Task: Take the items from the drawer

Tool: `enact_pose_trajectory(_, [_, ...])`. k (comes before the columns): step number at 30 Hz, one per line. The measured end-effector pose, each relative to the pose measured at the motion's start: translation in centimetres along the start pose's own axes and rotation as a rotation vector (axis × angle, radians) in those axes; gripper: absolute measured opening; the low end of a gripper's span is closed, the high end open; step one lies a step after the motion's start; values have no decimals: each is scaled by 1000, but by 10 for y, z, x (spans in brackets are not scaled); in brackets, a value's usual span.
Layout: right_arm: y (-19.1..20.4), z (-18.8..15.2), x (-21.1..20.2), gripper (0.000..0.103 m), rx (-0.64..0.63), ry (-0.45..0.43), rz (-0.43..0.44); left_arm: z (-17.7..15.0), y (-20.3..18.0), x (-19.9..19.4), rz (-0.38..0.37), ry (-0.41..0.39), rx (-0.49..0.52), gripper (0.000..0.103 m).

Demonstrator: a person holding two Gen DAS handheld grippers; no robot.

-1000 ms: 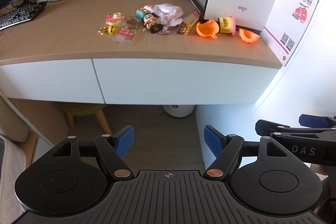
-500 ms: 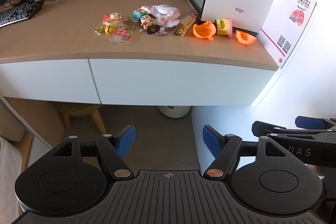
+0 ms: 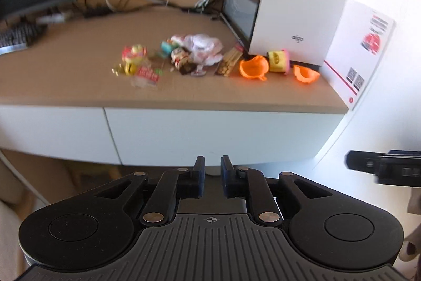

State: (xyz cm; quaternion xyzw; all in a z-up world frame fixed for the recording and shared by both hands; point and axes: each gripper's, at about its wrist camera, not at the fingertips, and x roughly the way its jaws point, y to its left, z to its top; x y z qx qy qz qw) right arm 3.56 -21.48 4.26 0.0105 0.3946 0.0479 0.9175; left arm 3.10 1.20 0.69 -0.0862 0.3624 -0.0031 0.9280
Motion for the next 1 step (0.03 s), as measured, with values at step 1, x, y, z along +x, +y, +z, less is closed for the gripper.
enact_pose_trajectory(1, [2, 4, -2, 97, -7, -5, 0, 2, 8, 5, -3, -4, -3, 15])
